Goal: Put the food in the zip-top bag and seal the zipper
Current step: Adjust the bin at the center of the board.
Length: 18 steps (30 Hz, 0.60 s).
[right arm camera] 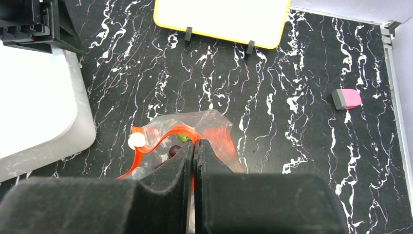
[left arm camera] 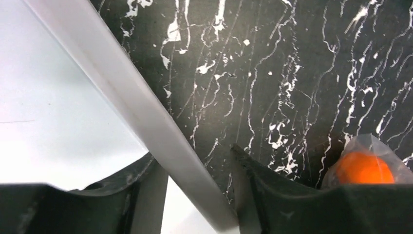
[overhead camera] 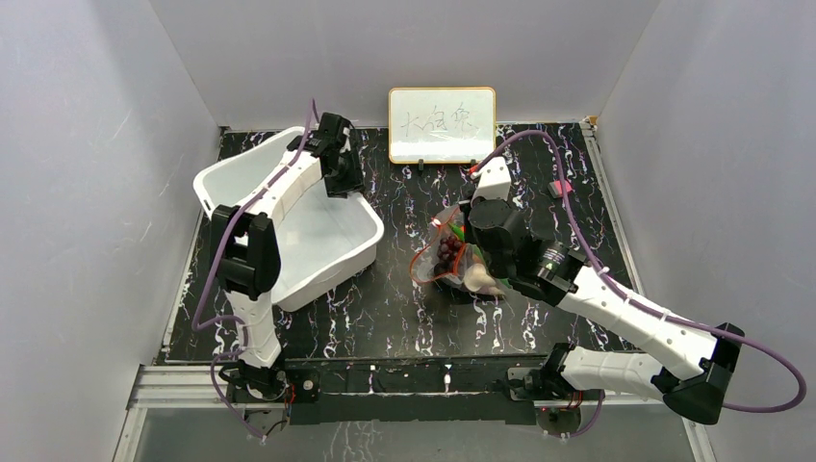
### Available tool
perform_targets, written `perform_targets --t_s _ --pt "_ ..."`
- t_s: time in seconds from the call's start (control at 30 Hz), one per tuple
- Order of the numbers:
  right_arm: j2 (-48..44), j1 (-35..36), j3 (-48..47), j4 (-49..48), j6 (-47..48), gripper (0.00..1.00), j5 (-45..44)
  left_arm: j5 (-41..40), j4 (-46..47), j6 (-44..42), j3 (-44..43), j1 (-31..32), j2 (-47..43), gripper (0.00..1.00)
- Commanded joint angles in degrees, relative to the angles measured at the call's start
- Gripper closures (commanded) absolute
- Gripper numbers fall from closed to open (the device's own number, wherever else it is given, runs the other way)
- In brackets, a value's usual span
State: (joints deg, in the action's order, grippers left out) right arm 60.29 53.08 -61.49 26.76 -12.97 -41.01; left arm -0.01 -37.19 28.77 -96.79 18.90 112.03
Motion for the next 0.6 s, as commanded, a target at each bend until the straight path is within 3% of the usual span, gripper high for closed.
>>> perform_targets --t_s 0.0,0.03,0.07,0.1,0.37,0.57 --pt "-0.9 -0.3 -2.4 -5.7 1.1 1.00 -2.9 1.7 -4.5 -9.2 -3.9 2.1 -3.0 0.75" --pt "-1.0 -0.3 -2.4 -5.8 1.1 1.00 -3.3 1.5 -5.7 -10.9 -3.7 2.3 -3.6 0.90" --pt "-0.9 -0.4 -2.4 -5.8 1.1 1.00 -3.5 1.2 -6.8 -12.5 -3.5 2.4 -4.1 0.98" --pt "-0.6 -0.4 -2.7 -5.9 1.2 1.00 -3.7 1.0 -8.0 -14.3 -3.1 2.6 -4.7 1.00" --pt "0.8 -0.9 -3.5 -5.8 1.5 1.00 -3.4 -2.2 -11.8 -24.0 3.6 3.0 -13.5 1.00" --pt "1.3 -1.7 -3.6 -6.0 0.9 1.00 -3.3 2.0 -9.1 -42.0 15.1 3.9 -25.6 1.00"
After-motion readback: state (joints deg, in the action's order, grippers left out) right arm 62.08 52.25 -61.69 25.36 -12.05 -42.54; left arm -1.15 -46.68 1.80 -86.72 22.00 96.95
